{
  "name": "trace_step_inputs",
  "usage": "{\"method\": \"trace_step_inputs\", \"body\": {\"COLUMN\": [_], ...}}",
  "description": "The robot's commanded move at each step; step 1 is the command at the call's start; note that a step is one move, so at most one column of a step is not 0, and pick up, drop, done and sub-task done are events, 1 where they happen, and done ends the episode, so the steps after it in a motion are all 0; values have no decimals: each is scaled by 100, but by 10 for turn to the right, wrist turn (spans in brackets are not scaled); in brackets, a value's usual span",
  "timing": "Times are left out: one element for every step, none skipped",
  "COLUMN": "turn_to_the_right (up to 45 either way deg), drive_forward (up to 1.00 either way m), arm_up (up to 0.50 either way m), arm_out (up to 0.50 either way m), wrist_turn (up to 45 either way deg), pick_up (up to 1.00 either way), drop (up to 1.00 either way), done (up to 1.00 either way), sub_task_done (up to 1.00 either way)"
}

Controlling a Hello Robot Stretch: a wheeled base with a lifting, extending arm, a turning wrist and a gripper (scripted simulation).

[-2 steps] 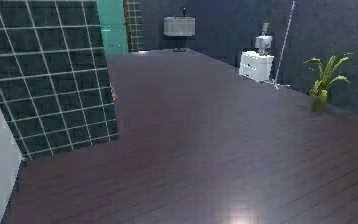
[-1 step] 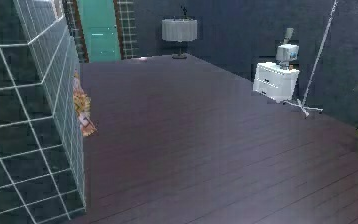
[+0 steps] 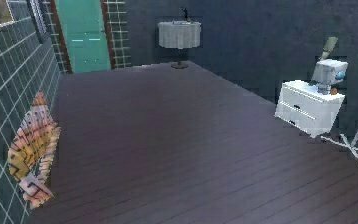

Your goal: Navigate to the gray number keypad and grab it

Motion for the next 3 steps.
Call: {"method": "trace_step_inputs", "body": {"turn_to_the_right": [-30, 0, 0], "drive_forward": [0, 100, 100], "arm_up": [0, 0, 0], "arm_out": [0, 0, 0], "wrist_turn": [0, 0, 0], "pick_up": [0, 0, 0], "drop": [0, 0, 0], "done": [0, 0, 0], "sub_task_done": [0, 0, 0]}}
